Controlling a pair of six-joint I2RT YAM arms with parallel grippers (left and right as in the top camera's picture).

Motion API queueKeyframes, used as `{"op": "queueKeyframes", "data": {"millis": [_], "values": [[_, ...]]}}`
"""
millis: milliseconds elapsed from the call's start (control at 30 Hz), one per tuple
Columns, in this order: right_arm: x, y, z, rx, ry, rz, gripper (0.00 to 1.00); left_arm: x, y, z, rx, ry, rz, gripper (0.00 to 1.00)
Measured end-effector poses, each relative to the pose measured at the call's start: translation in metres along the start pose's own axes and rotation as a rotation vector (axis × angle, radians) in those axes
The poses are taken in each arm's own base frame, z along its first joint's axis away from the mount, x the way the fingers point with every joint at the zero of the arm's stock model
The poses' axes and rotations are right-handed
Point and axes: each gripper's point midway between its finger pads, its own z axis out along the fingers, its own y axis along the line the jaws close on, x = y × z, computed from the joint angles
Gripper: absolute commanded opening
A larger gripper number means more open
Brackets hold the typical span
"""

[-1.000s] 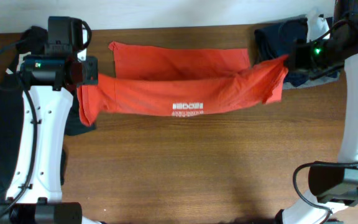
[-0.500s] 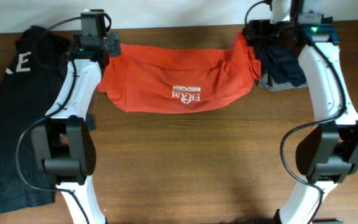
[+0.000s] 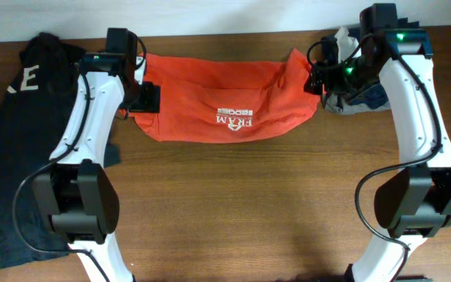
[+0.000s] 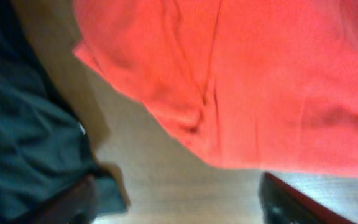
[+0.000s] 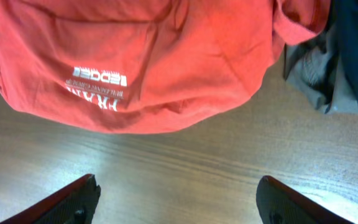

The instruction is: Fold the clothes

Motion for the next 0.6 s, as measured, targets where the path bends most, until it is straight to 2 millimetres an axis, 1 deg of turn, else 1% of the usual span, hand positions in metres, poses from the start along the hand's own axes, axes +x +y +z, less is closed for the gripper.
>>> {"op": "queueKeyframes", "data": {"millis": [100, 167, 200, 233, 300, 333, 400, 467, 500, 533, 567, 600], "values": [[0.007, -0.002, 0.011, -0.001, 0.023, 0.007, 0.82, 0.007, -0.009, 0.007, 0.019, 0.022, -0.017, 0.71], [0.016, -0.006, 0.03, -0.002, 0.05, 0.008, 0.74, 0.015, -0.015, 0.018, 0.025, 0.036, -0.037, 0.67], [0.022, -0.008, 0.041, -0.004, 0.063, 0.01, 0.73, 0.017, -0.017, 0.025, 0.025, 0.037, -0.046, 0.65], [0.025, -0.009, 0.048, -0.004, 0.07, 0.013, 0.69, 0.021, -0.019, 0.032, 0.028, 0.039, -0.052, 0.64], [0.035, -0.011, 0.072, -0.006, 0.082, 0.001, 0.68, 0.029, -0.023, 0.05, 0.03, 0.042, -0.075, 0.62], [0.037, -0.011, 0.079, -0.008, 0.083, -0.005, 0.68, 0.034, -0.025, 0.059, 0.03, 0.043, -0.088, 0.61], [0.043, -0.006, 0.096, -0.014, 0.081, -0.03, 0.66, 0.043, -0.027, 0.071, 0.031, 0.052, -0.106, 0.56], [0.044, 0.001, 0.109, -0.02, 0.065, -0.06, 0.66, 0.049, -0.028, 0.08, 0.033, 0.055, -0.121, 0.54], [0.044, 0.002, 0.112, -0.019, 0.059, -0.069, 0.66, 0.049, -0.028, 0.082, 0.034, 0.05, -0.127, 0.54], [0.044, 0.006, 0.12, -0.012, 0.046, -0.09, 0.66, 0.05, -0.029, 0.086, 0.037, 0.042, -0.133, 0.53], [0.045, 0.008, 0.123, -0.007, 0.042, -0.1, 0.66, 0.05, -0.029, 0.087, 0.037, 0.038, -0.135, 0.51], [0.047, 0.01, 0.129, 0.004, 0.039, -0.113, 0.65, 0.048, -0.029, 0.09, 0.04, 0.024, -0.137, 0.46]]}}
